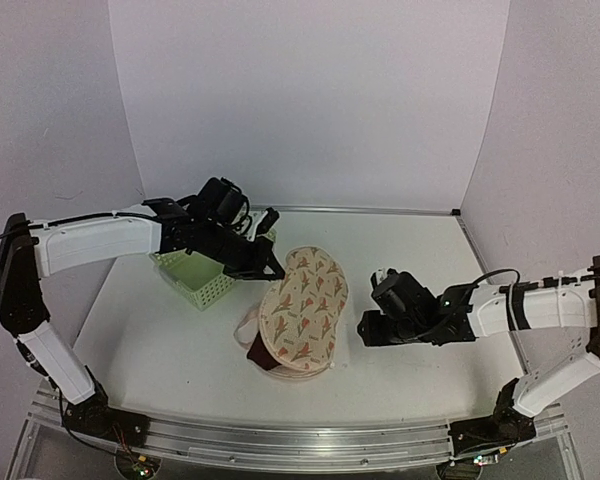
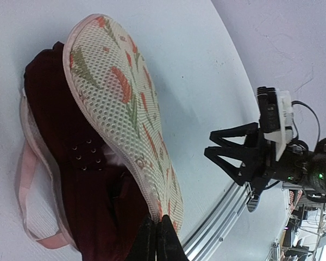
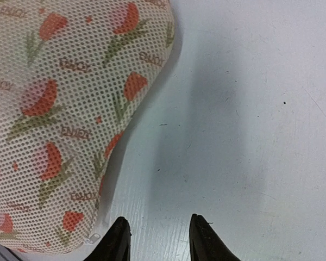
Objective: Unzip the laundry bag and remove the bra
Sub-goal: Open the lid of the laundry bag.
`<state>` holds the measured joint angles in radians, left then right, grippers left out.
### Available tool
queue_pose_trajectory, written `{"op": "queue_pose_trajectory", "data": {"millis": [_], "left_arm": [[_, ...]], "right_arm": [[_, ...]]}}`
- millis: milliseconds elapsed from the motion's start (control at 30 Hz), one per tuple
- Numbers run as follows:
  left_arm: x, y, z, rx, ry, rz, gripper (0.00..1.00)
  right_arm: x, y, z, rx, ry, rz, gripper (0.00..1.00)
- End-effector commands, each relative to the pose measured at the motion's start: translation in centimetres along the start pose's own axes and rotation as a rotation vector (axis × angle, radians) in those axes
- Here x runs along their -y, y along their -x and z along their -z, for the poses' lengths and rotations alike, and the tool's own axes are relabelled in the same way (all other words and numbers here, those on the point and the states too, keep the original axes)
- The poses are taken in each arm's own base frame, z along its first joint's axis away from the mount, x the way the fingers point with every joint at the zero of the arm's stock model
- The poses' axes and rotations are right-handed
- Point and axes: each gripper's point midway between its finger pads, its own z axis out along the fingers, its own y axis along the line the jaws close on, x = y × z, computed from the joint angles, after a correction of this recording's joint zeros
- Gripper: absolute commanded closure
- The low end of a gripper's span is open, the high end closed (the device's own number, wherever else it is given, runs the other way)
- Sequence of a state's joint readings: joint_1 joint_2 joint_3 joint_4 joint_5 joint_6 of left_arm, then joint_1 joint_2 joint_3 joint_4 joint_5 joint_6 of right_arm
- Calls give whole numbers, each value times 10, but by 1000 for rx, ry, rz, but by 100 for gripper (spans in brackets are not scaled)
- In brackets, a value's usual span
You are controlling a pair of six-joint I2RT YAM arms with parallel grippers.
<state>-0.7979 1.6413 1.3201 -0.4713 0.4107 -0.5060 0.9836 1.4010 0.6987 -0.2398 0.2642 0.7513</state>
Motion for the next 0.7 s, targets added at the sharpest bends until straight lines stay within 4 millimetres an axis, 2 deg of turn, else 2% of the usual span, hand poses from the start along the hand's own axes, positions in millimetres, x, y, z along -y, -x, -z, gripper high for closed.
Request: {"op": "queue_pose_trajectory", "data": {"millis": [0, 100, 233, 333, 467, 667], "left_arm": [[22, 17, 25, 90, -43, -7, 100], [45, 22, 27, 102, -77, -41, 100], [91, 32, 21, 112, -146, -134, 100], [108, 36, 5, 86, -189, -154, 100], [123, 42, -14, 66, -217, -168, 100], [134, 48, -51, 31, -248, -160, 100]], "right_arm": [[-34, 24, -5, 27, 119, -19, 74], [-43, 31, -7, 30, 137, -22, 87], [-44, 43, 5, 70, 148, -30, 92], [-34, 52, 21, 108, 117, -34, 92], [-14, 65, 52, 191, 67, -49, 92], [6, 87, 115, 356, 97, -68, 89]]}}
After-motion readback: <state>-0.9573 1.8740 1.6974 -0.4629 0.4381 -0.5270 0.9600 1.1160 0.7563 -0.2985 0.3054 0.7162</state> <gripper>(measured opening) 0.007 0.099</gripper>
